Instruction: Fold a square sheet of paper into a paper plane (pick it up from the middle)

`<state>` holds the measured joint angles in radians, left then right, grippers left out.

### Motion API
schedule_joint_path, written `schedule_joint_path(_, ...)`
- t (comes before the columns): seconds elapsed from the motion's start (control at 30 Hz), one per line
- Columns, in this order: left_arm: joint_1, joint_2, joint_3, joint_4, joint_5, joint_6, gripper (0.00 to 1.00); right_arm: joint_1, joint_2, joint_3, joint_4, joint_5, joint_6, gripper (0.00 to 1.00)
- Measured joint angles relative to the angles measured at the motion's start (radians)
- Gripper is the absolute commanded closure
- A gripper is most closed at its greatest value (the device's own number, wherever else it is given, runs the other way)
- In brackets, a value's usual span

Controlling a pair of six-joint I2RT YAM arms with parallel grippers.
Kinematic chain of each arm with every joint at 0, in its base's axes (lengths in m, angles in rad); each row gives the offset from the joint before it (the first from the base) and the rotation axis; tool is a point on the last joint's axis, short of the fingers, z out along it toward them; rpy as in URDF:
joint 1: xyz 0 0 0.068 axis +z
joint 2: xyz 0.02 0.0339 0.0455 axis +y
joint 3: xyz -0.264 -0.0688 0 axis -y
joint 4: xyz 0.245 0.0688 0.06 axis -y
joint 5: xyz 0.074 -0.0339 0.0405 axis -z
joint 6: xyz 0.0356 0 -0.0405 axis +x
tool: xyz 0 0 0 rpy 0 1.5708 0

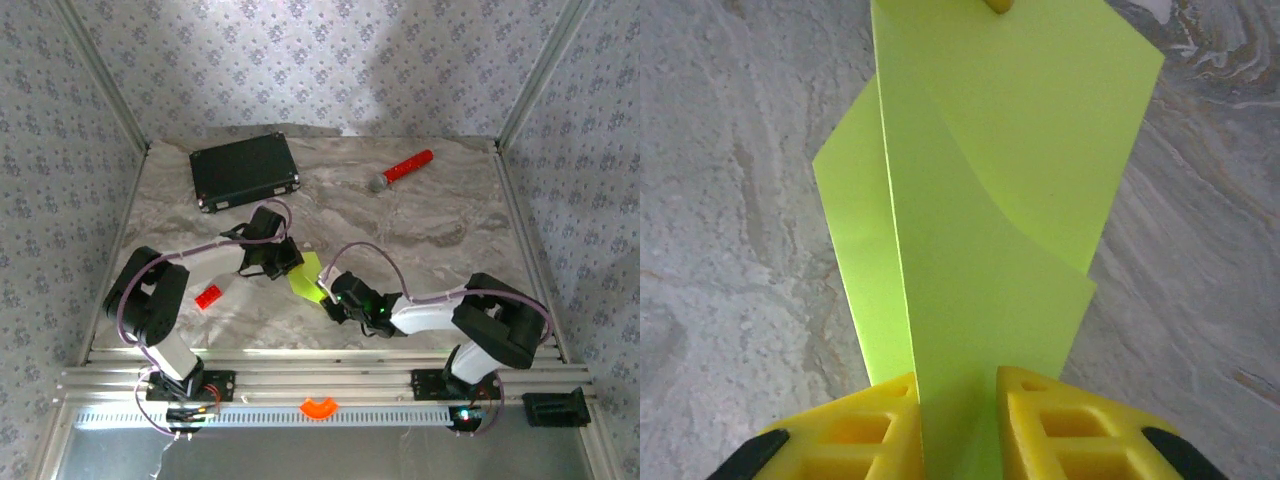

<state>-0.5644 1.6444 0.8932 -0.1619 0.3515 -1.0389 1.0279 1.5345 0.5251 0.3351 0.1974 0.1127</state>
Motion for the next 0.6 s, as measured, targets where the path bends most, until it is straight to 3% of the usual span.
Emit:
schedule_joint_path(0.3,0.000,-0.008,0.000,0.008,0.005,-0.003,0.97,0.072,0.003,0.073,-0.103,0.152,-0.088,0.72)
schedule_joint_path(0.6,0.000,-0.012,-0.003,0.010,0.008,-0.010,0.97,0.102,0.050,0.104,-0.155,0.217,-0.098,0.79)
